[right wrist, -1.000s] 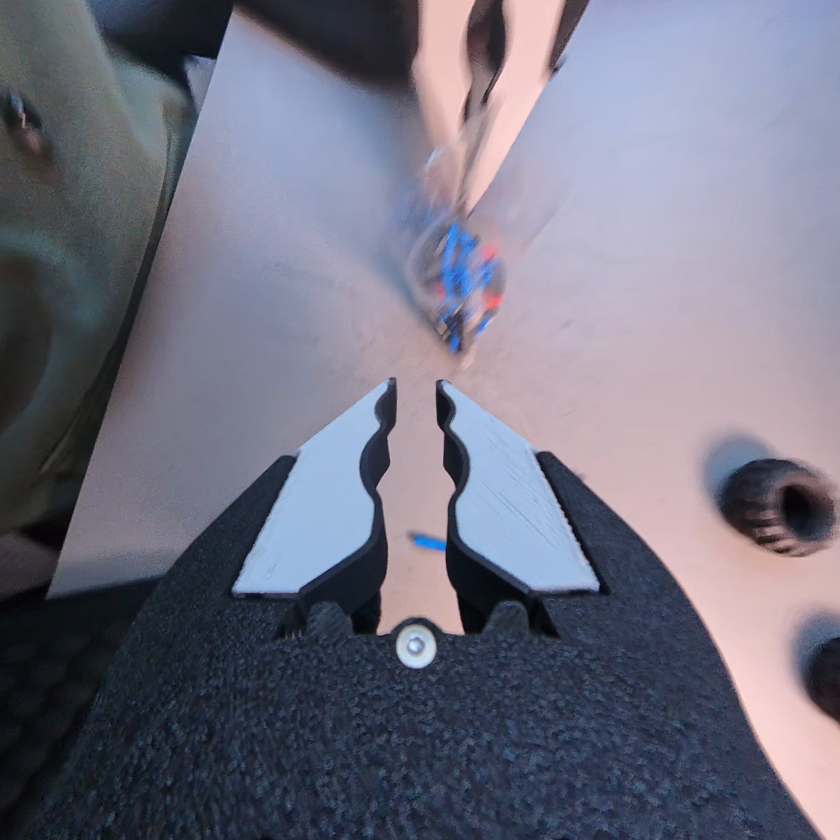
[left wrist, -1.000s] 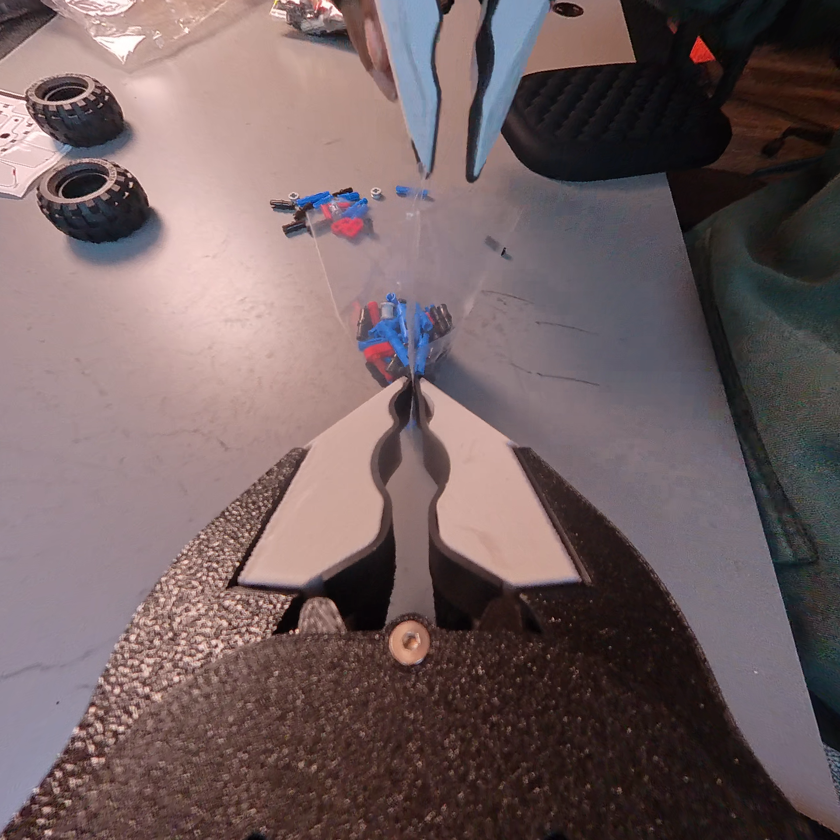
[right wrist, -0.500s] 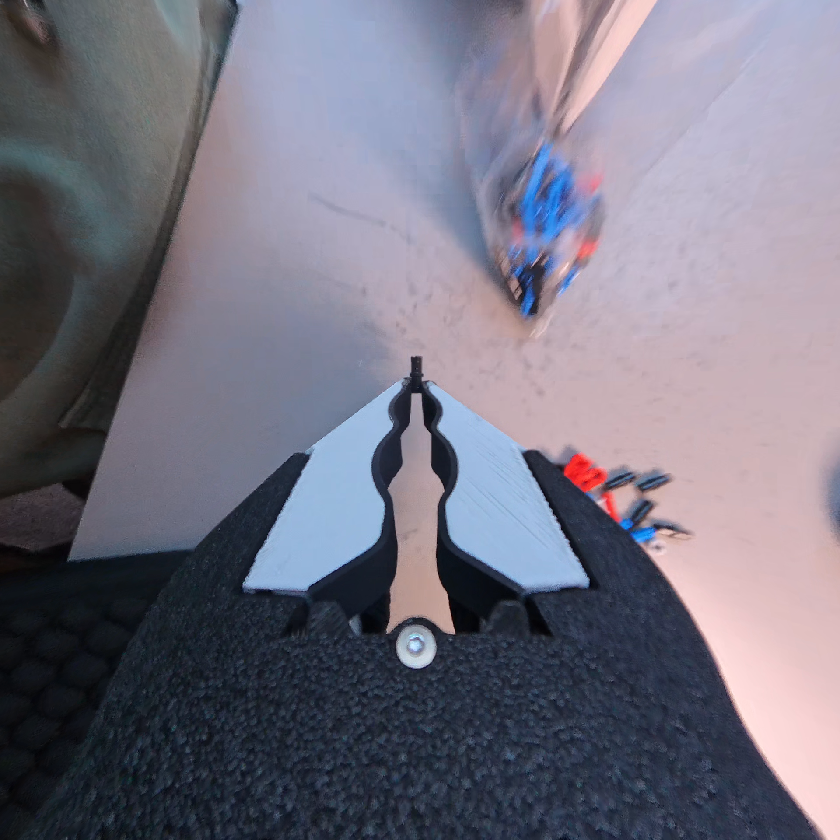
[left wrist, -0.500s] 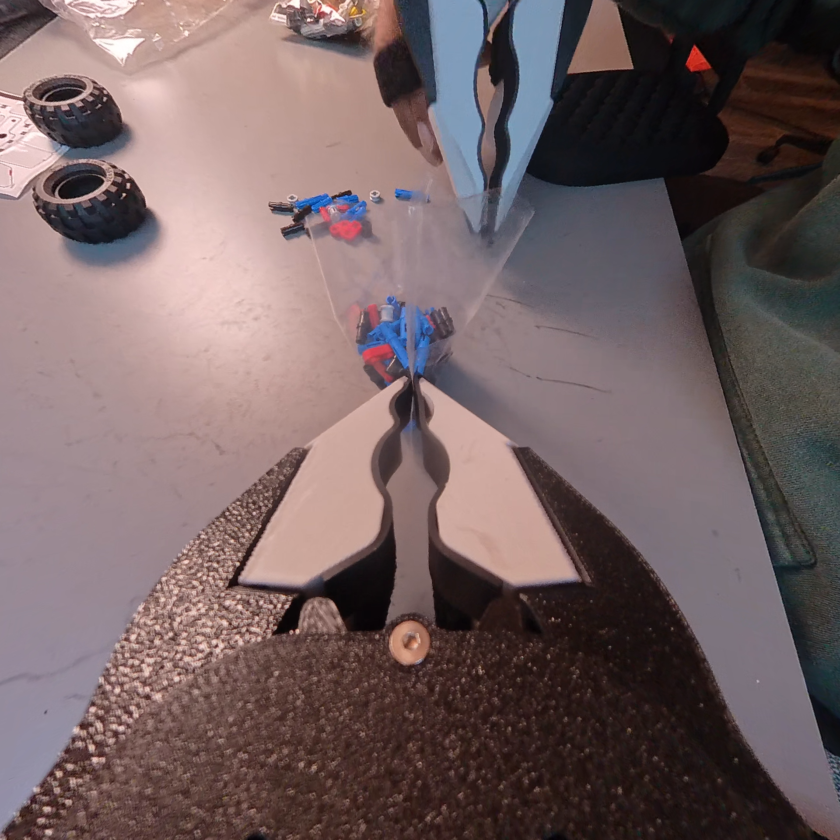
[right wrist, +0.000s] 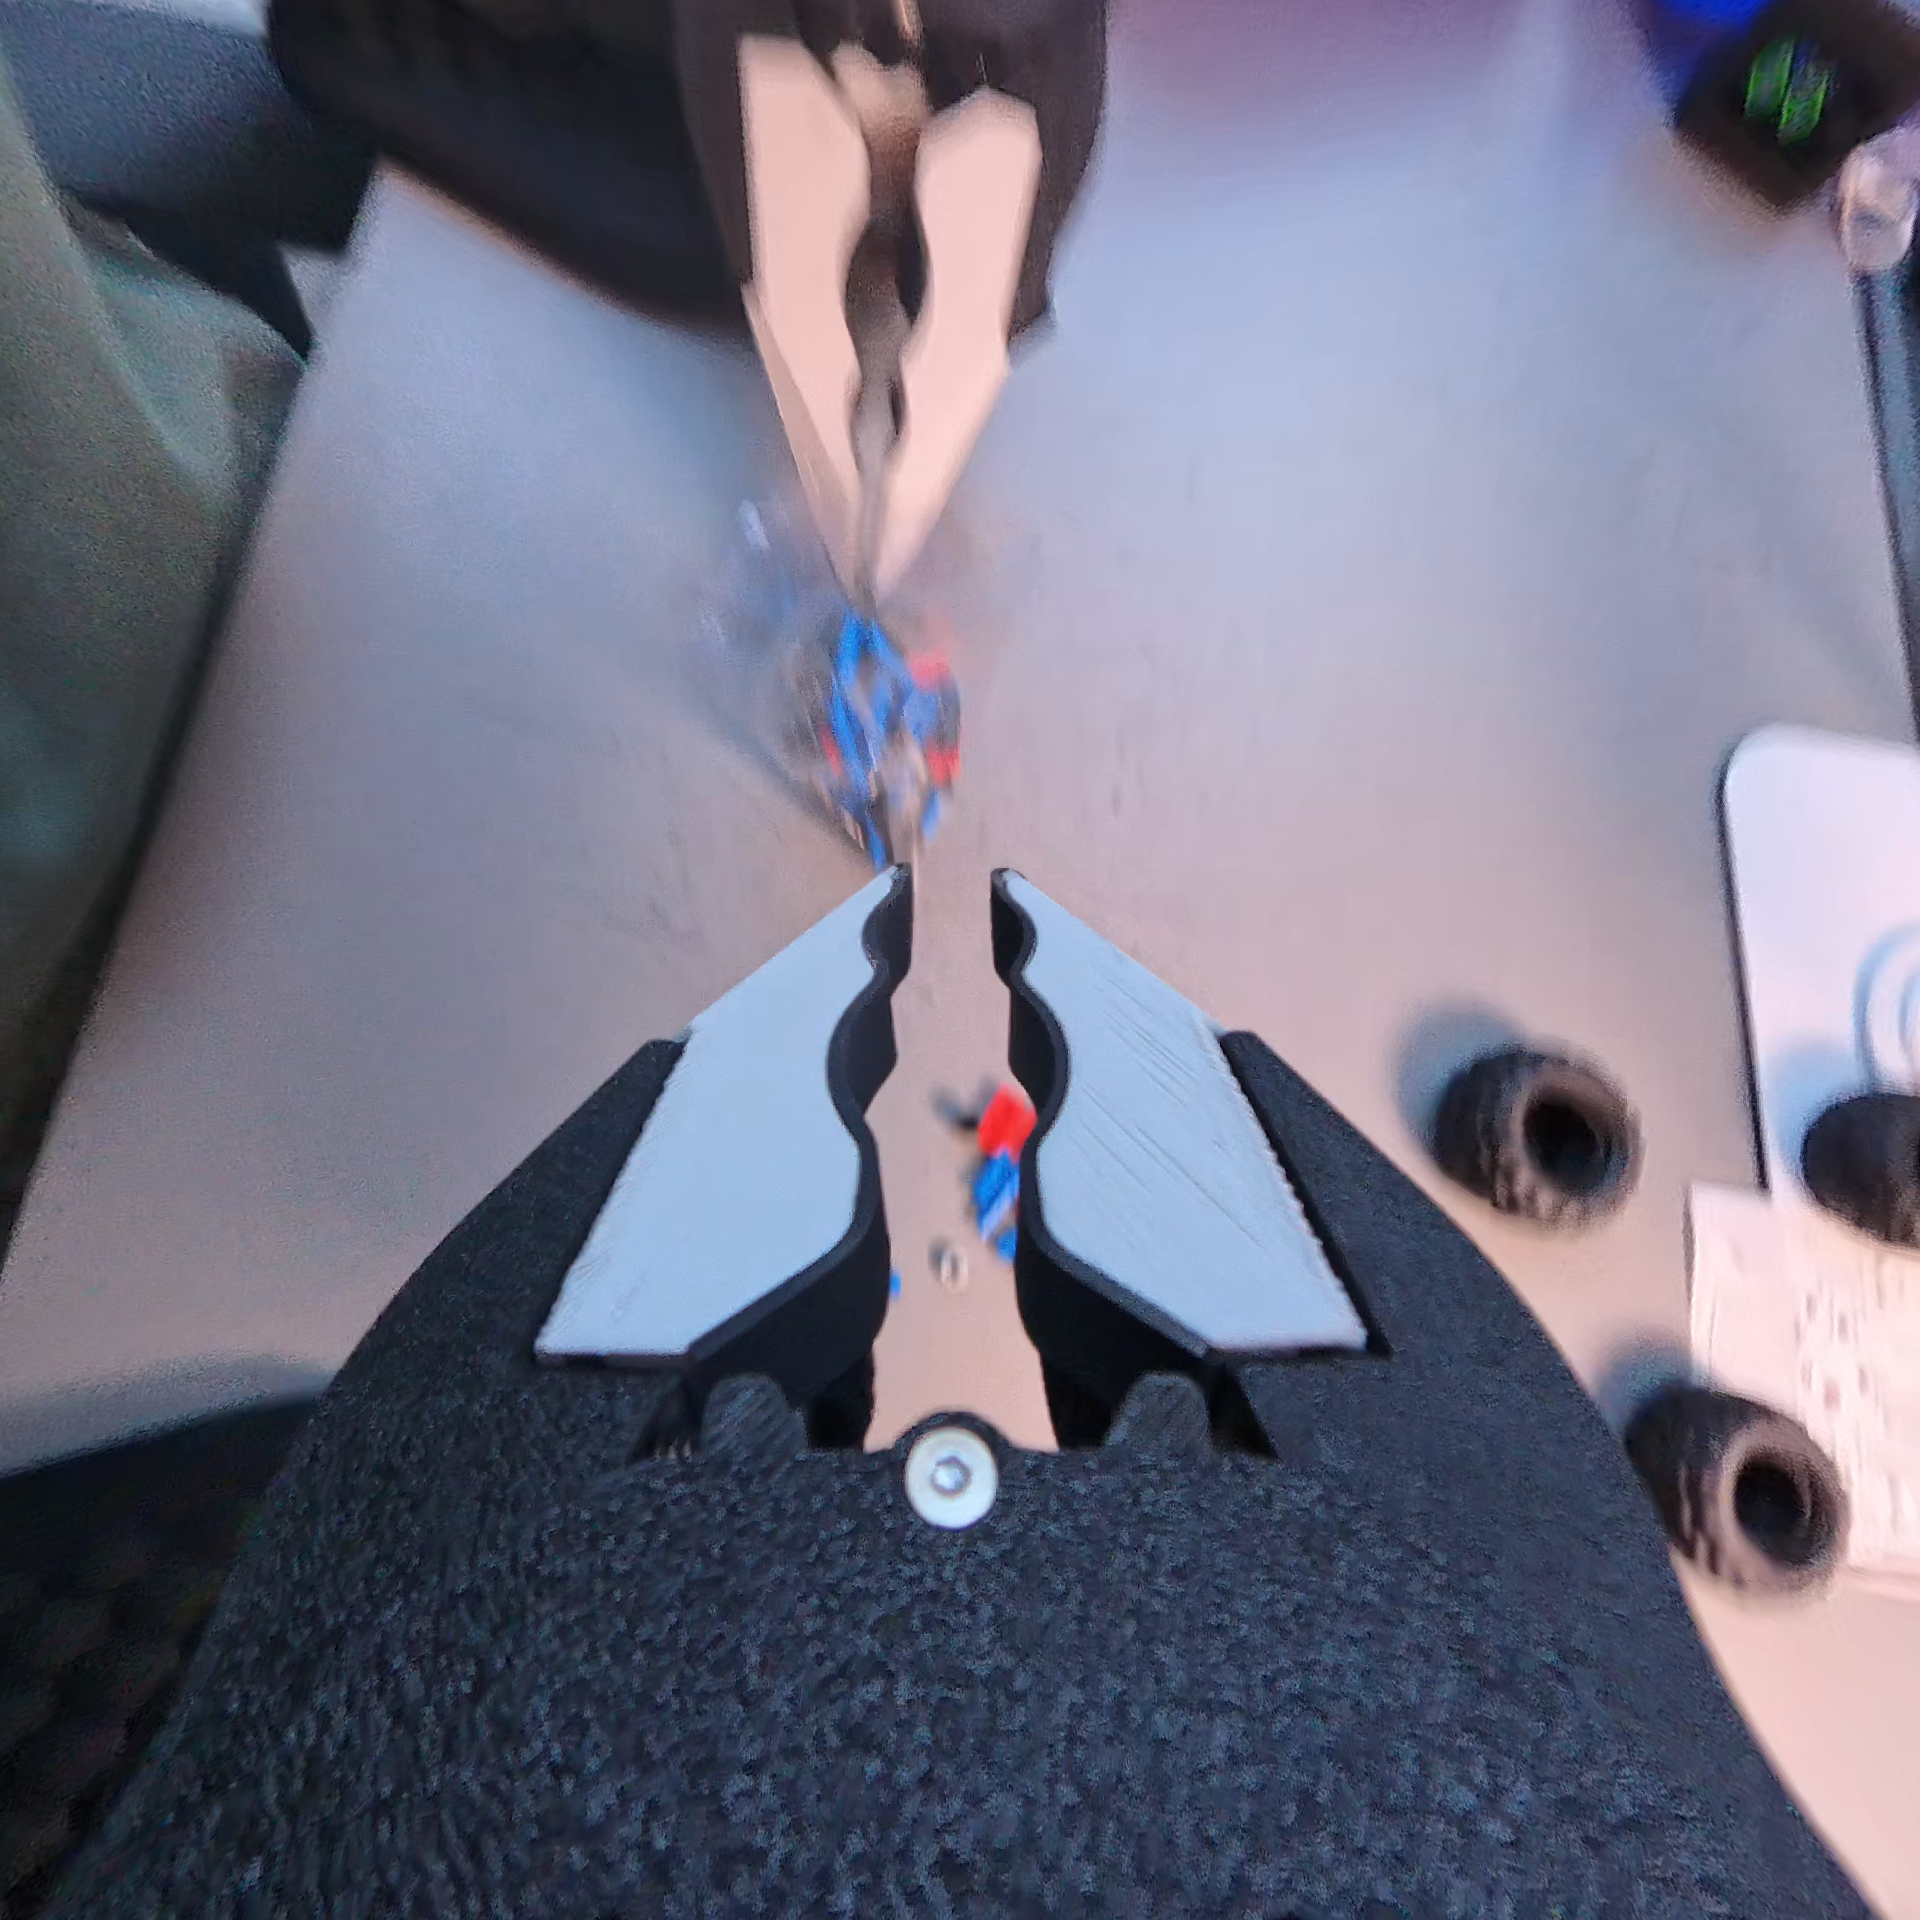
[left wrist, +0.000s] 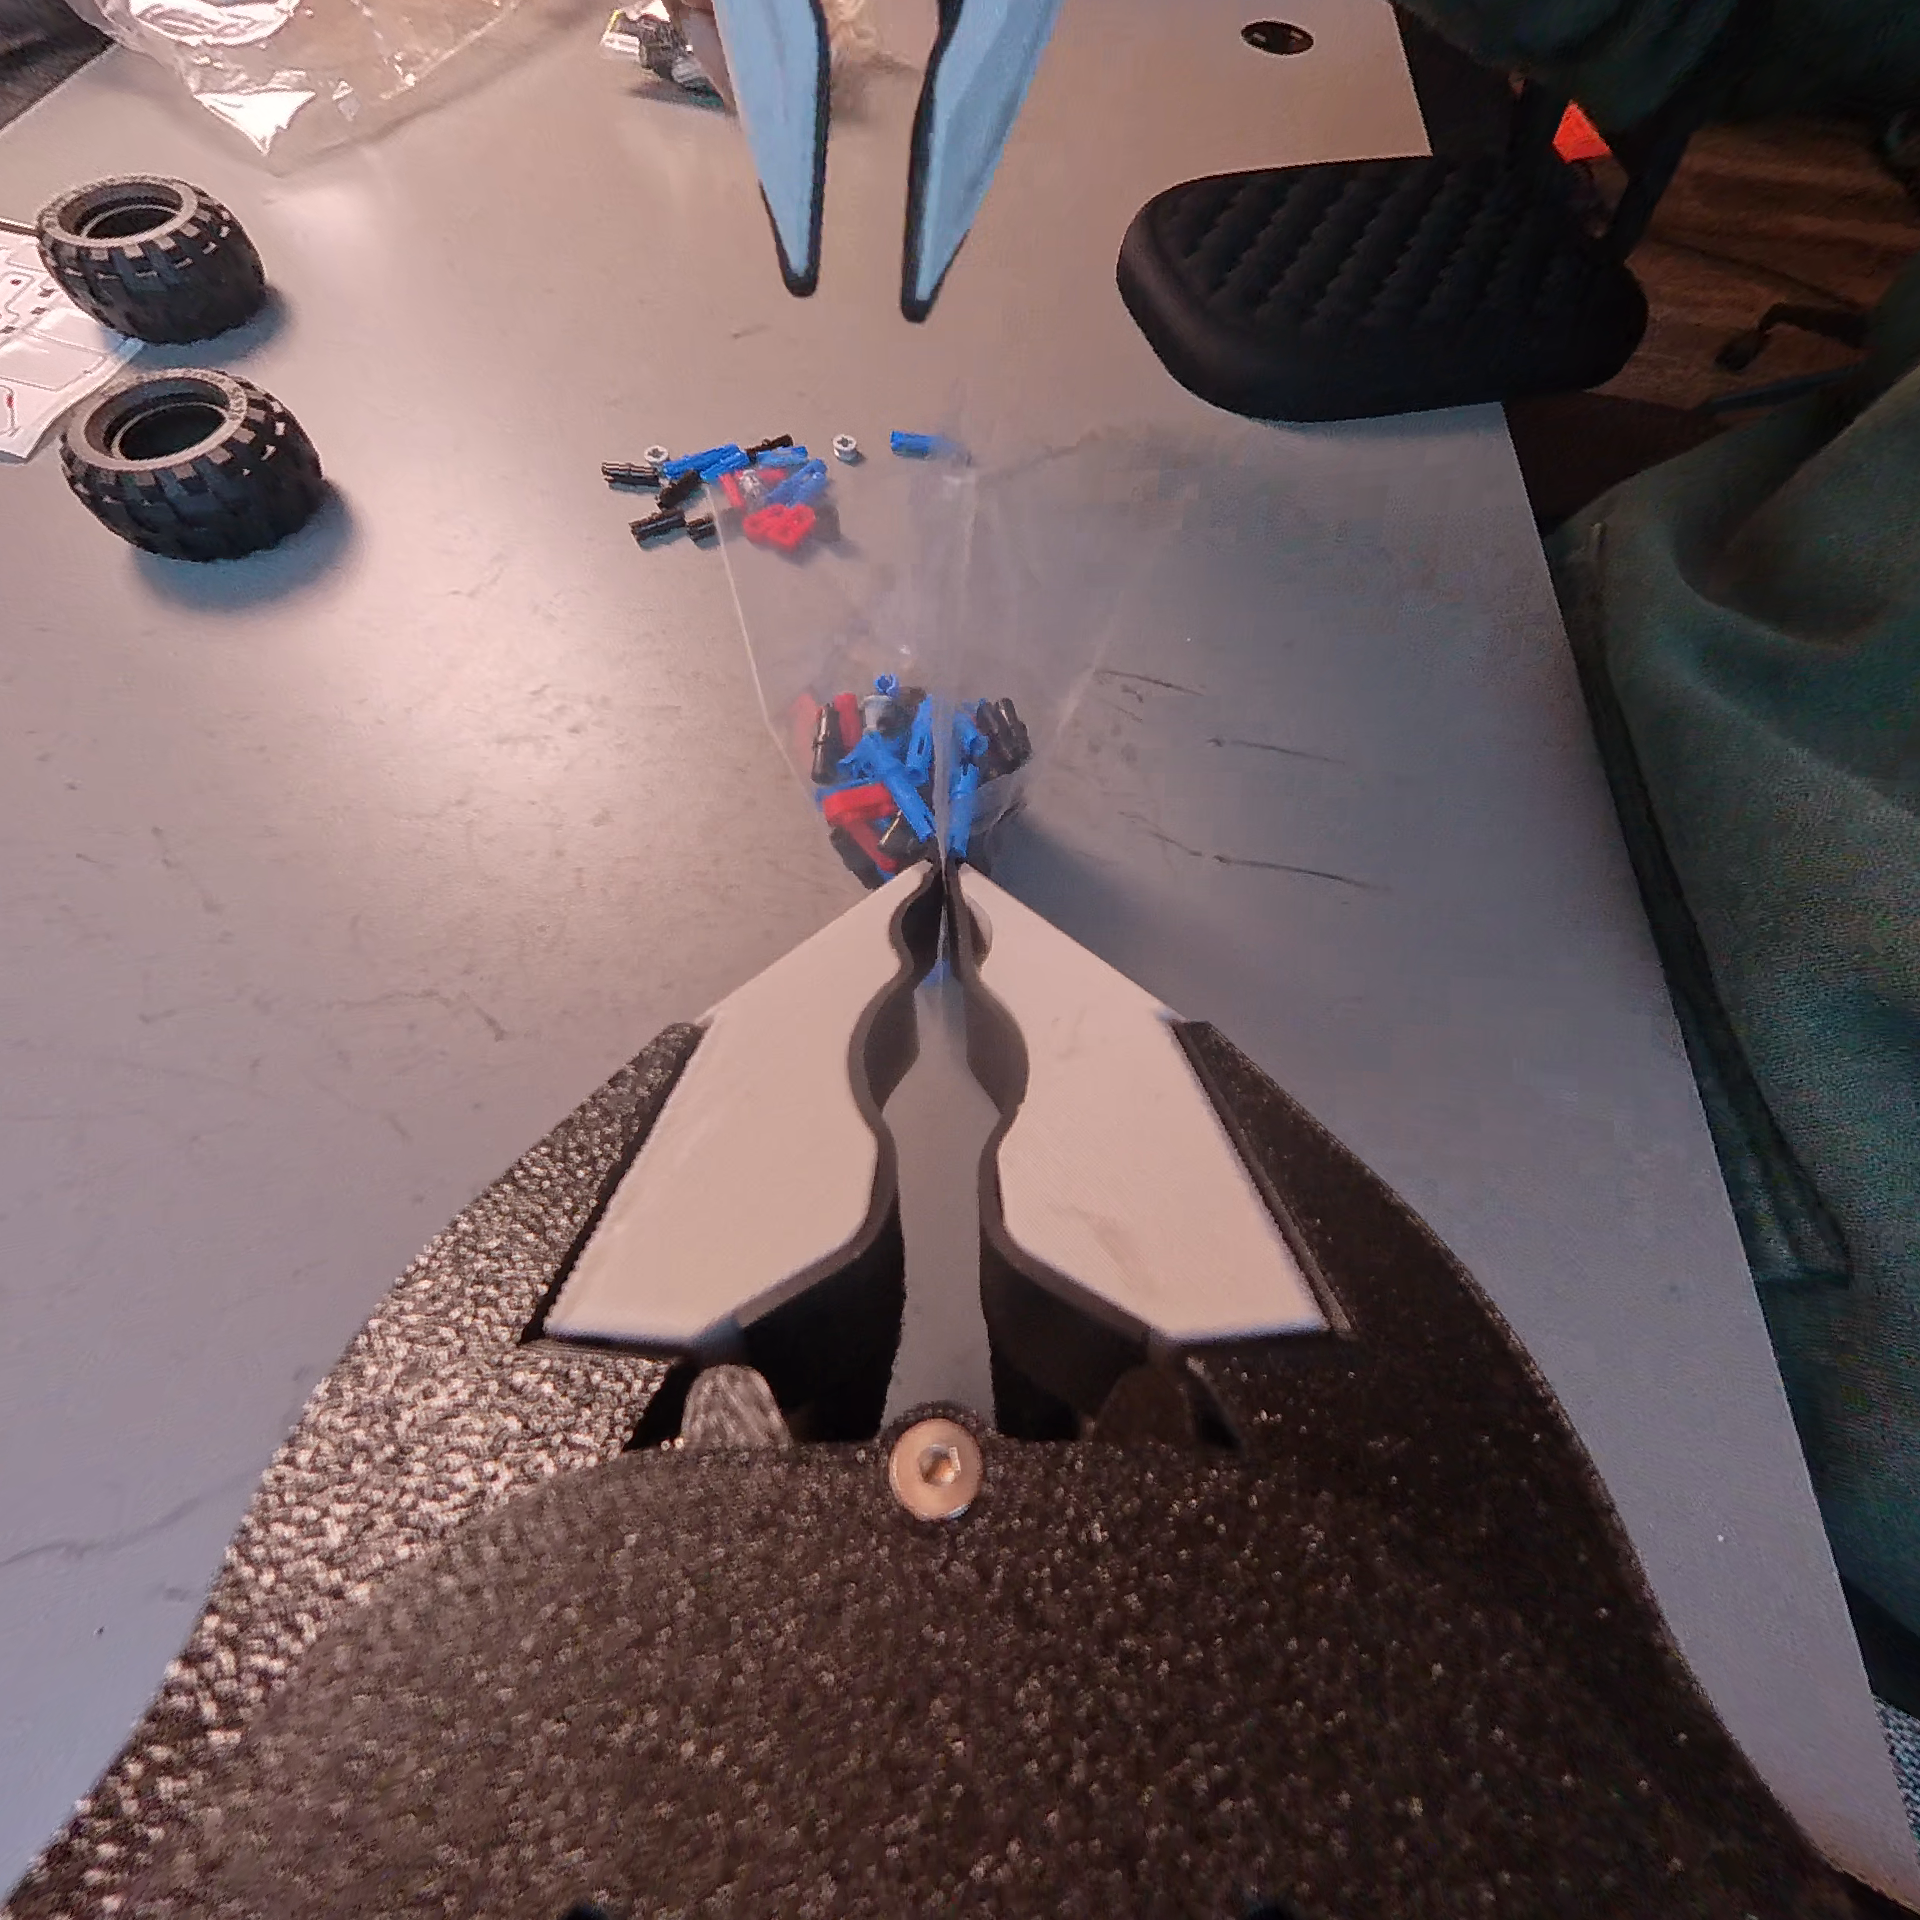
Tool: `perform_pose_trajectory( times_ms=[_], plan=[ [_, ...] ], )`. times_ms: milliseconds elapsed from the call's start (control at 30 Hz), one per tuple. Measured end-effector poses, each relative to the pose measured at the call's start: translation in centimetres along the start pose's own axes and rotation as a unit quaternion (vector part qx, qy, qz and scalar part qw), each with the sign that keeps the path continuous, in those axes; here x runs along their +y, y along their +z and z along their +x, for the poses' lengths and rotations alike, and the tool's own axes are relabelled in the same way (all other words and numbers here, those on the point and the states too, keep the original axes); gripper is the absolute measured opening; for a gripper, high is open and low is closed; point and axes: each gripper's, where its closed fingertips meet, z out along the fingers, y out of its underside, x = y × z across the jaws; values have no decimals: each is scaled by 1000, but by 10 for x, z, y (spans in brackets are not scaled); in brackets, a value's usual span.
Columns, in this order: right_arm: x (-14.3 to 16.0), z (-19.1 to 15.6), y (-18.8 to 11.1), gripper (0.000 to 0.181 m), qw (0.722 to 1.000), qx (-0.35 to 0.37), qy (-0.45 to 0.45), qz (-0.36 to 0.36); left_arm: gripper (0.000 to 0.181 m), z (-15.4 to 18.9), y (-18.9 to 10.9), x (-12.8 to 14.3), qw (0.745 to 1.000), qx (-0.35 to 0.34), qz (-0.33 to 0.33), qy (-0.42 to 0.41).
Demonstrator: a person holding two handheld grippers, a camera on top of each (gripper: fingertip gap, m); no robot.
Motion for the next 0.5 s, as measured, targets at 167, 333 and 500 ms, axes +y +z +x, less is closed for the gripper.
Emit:
perform_pose_trajectory(
  times_ms=[167,333,500],
  plan=[
    [99,-23,-5,23,991,-26,87,-98,0,3,3,-1,1000,3,-2,2],
    [116,-26,-5,25,989,-12,124,-77,0,3,6,-1,1000,2,-2,-1],
    [119,-21,-4,9,990,-1,126,-69,0,2,6,-1,1000,-1,-1,-3]
  ],
)
